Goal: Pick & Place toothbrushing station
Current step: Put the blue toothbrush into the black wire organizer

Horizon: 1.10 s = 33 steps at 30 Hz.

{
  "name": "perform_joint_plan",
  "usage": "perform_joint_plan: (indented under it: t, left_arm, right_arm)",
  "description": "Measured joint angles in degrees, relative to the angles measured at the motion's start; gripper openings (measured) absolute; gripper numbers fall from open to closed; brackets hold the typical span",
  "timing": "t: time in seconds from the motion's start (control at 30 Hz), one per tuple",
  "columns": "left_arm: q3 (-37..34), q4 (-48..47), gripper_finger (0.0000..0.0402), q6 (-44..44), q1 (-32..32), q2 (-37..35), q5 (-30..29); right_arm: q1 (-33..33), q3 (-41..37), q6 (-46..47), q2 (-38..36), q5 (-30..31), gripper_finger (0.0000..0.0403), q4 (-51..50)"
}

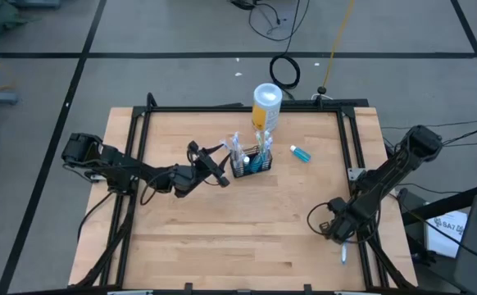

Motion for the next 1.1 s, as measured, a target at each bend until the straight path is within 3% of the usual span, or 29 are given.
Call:
perform_joint_plan:
  t: [0.07, 0.17, 0.5, 0.77, 0.9, 1.1]
  left_arm:
    - [0.0, -0.01, 0.0186, -0.01, 0.0, 0.0, -0.01]
    - [0.0, 0.02, 0.0186, -0.07, 0.02, 0.0, -0.02]
    - [0.0, 0.12, 0.0186, -0.04, 0.07, 0.0, -0.02]
    - [0.0, 0.12, 0.0186, -0.25, 0.17, 0.0, 0.28]
    - [0.0, 0.88, 0.0186, -1.69, 0.18, 0.0, 8.27]
    - [0.0, 1.71, 0.0186, -3.83, 0.8, 0.0, 33.38]
  right_arm:
    - [-0.02, 0.0, -0.64, -1.34, 0.79, 0.0008, 0.26]
    - [0.04, -0.13, -0.44, -4.12, 3.91, 0.001, -0.16]
    - [-0.05, 0.23, -5.14, -11.75, 21.74, 0.0001, 3.14]
    - [-3.15, 0.31, -19.24, -14.01, 34.62, 0.0, 12.32]
    - [-6.24, 0.31, -28.29, -13.99, 38.32, 0.0, 17.56]
    - [-12.61, 0.33, -48.27, -13.99, 42.47, 0.0, 28.97]
